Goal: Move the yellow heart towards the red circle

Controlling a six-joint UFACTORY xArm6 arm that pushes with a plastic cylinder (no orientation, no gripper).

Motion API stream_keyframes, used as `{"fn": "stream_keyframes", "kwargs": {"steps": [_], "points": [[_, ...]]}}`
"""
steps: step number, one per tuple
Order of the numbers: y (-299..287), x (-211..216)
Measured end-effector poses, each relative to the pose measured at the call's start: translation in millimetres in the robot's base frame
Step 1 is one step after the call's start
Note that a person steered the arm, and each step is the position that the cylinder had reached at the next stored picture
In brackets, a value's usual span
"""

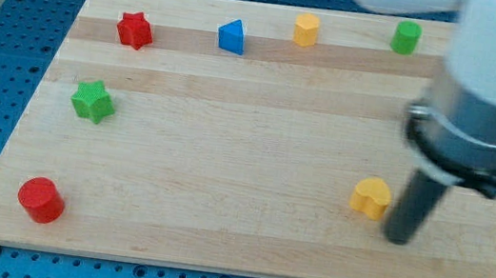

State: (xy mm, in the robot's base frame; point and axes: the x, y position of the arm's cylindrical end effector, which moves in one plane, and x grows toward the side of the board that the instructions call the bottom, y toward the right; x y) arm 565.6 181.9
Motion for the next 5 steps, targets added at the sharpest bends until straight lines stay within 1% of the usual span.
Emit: {"fn": "stream_keyframes", "kwargs": {"steps": [1, 2, 3, 4, 5], "points": [[-9.0, -48.6], [-133.2, -39.5], [-151.8, -42.5], [-59.9, -60.3], [-49.0, 1.3]]}}
